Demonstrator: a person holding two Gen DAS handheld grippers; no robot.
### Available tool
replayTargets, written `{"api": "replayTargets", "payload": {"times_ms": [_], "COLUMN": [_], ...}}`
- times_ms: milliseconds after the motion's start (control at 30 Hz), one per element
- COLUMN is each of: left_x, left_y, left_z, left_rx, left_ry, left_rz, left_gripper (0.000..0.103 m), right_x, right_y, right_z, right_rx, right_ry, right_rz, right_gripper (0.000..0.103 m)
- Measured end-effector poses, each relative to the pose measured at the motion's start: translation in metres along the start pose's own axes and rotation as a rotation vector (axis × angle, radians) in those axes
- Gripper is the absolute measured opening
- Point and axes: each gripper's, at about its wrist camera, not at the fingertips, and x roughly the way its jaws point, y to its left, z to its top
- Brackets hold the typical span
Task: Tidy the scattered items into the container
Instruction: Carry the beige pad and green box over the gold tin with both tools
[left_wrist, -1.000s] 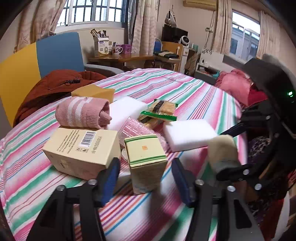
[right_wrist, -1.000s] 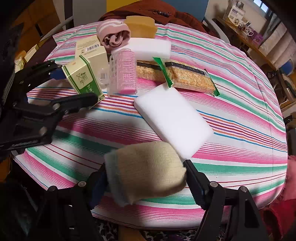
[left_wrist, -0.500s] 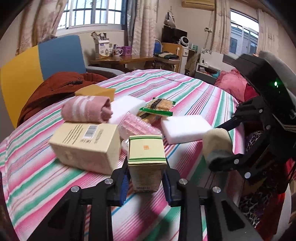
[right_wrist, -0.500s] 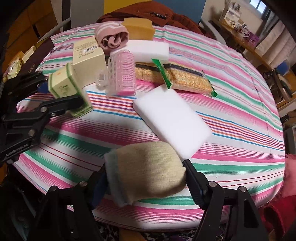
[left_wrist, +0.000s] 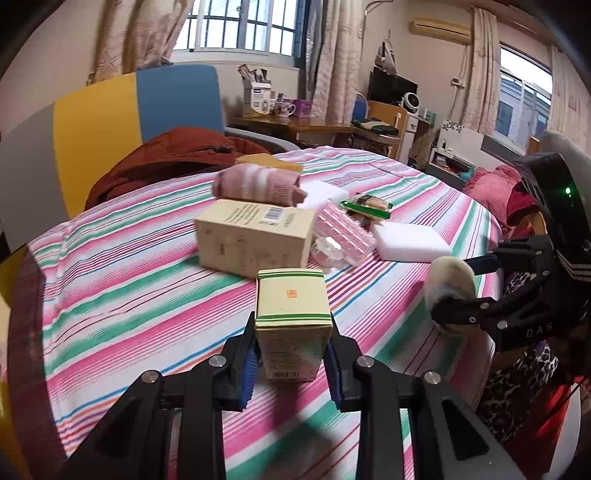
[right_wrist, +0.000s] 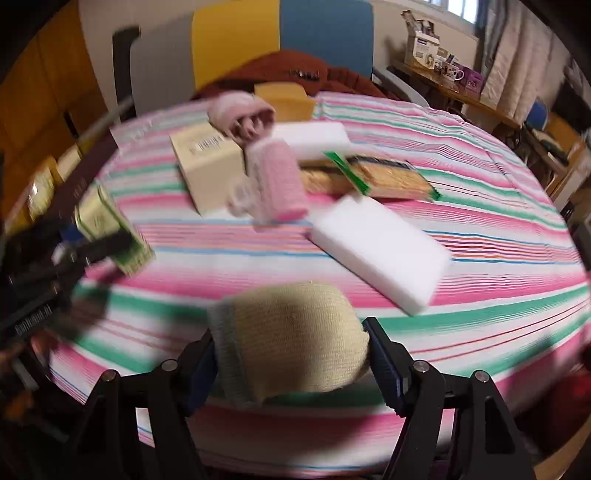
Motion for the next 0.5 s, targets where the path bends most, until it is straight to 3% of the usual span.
{"api": "replayTargets", "payload": {"times_ms": [167,500], "left_x": [-0.011,-0.054], "left_y": [0.013,0.04], "left_z": [-0.005,-0.009], "left_rx": [-0.03,-0.08], "left_ry": [-0.004,-0.074], "left_rz": [0.038,0.114], "left_gripper": [0.03,0.03], "right_x": [0.027,0.019], "right_y": [0.009,0.042], "right_z": [0.019,0.028], "right_rx": [0.023,0.055], "right_ry": [-0.045,-0.109], "right_rz": [0.015,0.075], "right_gripper": [0.073,0.073]}}
